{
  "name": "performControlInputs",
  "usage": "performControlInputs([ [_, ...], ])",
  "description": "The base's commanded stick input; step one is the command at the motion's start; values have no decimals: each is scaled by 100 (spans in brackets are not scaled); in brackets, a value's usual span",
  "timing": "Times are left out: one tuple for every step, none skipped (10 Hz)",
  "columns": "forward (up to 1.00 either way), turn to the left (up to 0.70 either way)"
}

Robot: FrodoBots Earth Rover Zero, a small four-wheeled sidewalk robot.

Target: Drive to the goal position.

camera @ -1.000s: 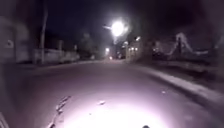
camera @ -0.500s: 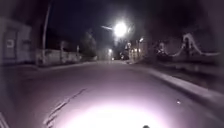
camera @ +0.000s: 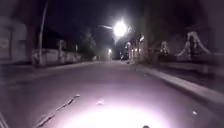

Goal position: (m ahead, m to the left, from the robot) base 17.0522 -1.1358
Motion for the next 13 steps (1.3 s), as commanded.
performControlInputs([
  [70, 0],
  [70, 0],
  [70, 0],
  [70, 0],
  [70, 0],
  [70, 0],
  [70, 0],
  [70, 0],
  [70, 0],
  [70, 0],
  [70, 0],
  [70, 0],
  [70, 0],
])
